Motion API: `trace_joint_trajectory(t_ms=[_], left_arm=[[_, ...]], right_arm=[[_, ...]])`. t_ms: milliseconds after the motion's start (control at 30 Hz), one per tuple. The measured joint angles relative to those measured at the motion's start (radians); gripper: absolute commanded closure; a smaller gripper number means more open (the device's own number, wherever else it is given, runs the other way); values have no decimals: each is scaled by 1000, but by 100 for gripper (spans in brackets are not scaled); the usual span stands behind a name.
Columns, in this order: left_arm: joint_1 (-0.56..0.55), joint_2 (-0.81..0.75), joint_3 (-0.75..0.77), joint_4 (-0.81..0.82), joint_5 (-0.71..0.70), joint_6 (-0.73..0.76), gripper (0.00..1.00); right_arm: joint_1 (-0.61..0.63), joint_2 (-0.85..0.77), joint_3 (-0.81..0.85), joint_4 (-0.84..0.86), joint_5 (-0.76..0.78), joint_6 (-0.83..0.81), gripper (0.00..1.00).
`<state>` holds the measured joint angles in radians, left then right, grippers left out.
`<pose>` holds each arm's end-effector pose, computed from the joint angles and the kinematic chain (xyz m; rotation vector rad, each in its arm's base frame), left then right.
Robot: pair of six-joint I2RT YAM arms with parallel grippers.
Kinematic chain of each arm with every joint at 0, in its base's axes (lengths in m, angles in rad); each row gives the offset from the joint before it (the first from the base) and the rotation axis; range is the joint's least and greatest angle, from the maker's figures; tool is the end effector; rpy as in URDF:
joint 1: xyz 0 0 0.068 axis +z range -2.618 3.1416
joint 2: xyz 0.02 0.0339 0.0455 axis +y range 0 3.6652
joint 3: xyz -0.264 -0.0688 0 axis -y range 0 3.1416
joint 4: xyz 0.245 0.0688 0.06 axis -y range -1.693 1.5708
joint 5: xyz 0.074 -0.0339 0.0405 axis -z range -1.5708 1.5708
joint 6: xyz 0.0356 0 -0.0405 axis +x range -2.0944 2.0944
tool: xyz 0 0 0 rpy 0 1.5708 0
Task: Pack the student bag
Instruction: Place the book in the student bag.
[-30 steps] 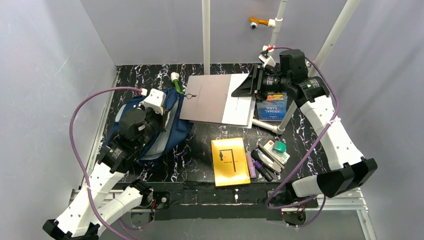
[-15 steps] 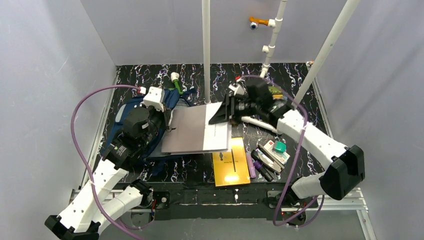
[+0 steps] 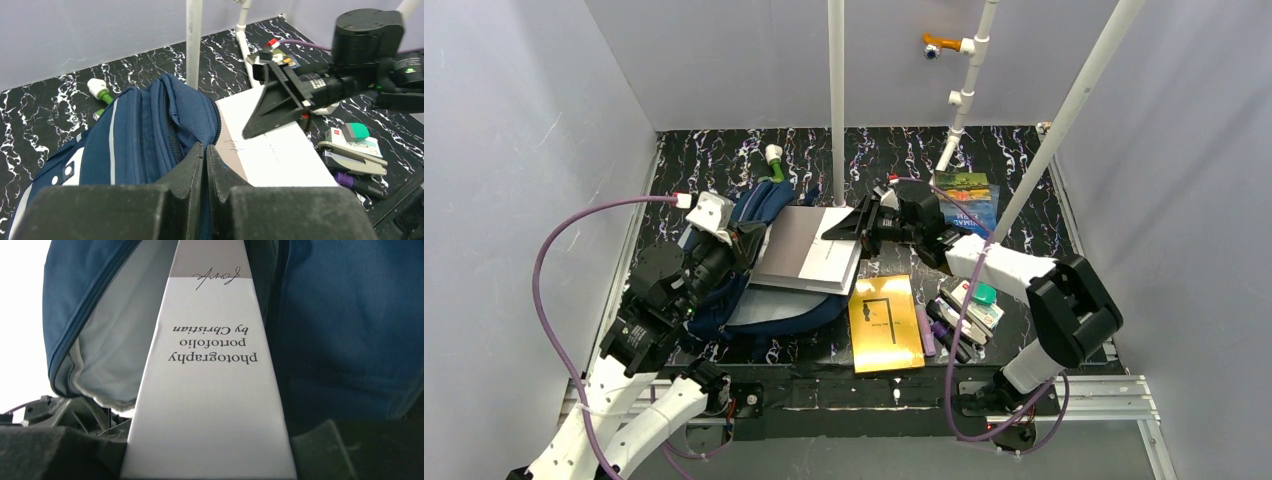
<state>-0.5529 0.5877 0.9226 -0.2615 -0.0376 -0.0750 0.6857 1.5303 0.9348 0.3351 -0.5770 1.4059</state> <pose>0.1039 -0.0625 0.4051 0.3289 1.4798 -0.4766 0.2556 0.2342 0.2628 0.3126 2.2868 1.8311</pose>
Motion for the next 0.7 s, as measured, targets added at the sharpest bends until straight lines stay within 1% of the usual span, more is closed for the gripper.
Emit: trace_joint_trajectory(t_ms=[200, 333, 467, 533, 700], left_arm=[[0, -7, 0, -12, 58, 28, 100], [0, -1, 0, -23, 80, 38, 100], [0, 5, 0, -19, 95, 36, 100], [0, 13, 0, -9, 108, 29, 100], [0, 78, 0, 39, 164, -13, 100]], right_arm=[[42, 122, 21, 117, 26, 65, 99], [97, 177, 25, 138, 63, 80, 99], [137, 205, 26, 124, 110, 42, 99], [145, 243, 51, 136, 121, 18, 99], [177, 421, 172, 246, 159, 11, 99]])
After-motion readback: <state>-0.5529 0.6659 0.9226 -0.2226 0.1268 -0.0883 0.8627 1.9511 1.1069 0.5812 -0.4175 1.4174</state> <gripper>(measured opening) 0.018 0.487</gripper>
